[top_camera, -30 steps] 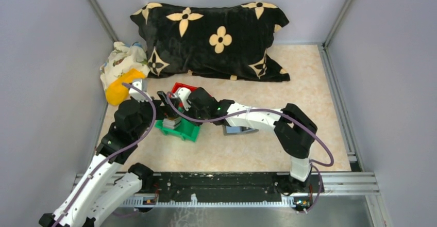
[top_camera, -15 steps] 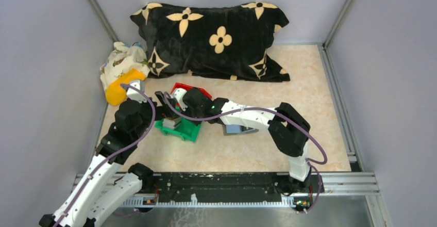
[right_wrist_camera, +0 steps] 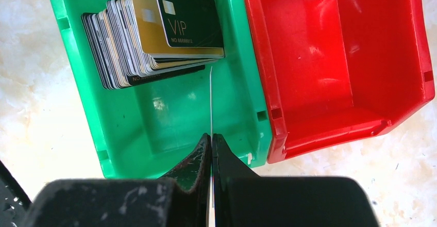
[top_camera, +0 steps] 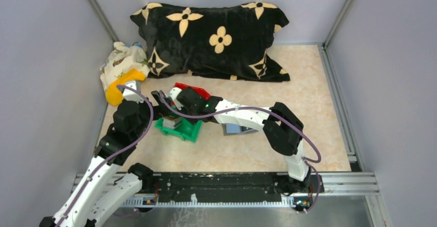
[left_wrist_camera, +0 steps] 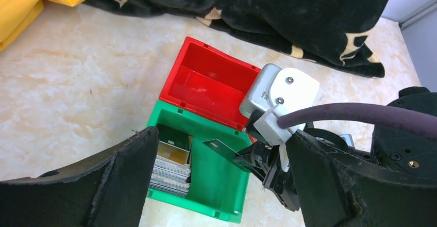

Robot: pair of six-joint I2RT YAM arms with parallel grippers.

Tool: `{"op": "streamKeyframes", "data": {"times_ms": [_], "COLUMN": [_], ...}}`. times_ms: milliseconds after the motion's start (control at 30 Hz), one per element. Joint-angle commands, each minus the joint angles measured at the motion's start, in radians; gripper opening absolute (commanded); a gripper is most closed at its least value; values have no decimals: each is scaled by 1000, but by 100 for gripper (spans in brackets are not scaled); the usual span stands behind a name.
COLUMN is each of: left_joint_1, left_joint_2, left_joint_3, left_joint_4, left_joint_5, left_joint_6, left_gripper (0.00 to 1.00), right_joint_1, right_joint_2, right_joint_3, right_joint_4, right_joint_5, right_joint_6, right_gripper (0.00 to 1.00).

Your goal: Take the credit cards out of the card holder

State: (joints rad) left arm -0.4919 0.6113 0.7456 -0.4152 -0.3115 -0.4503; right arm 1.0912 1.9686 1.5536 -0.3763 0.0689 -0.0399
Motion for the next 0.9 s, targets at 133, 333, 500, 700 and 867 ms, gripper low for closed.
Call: {"op": "streamKeyframes", "data": {"times_ms": [133, 333, 500, 700, 867], "left_joint_1": [-24, -24, -23, -22, -22], "left_joint_2": [9, 14, 7, 11, 11], "left_joint_3": [0, 1, 4, 3, 4], "left_joint_4": [134, 135, 129, 129, 128], "left_joint_5": [120, 126, 120, 119, 120], "left_joint_6": [-29, -29, -27, -28, -26], "left_gripper": [99, 99, 99, 99, 99], "right_joint_1": [188, 217, 248, 275, 279], "right_joint_2": [24, 44, 70, 99, 93], "right_joint_3": [73, 68, 85, 144, 148], "right_joint_4": [20, 32, 38, 15, 17], "right_joint_5": [-132, -146, -155, -160, -168], "right_joint_6": [-137, -126, -124, -136, -137], "right_gripper": [0, 0, 0, 0, 0]}}
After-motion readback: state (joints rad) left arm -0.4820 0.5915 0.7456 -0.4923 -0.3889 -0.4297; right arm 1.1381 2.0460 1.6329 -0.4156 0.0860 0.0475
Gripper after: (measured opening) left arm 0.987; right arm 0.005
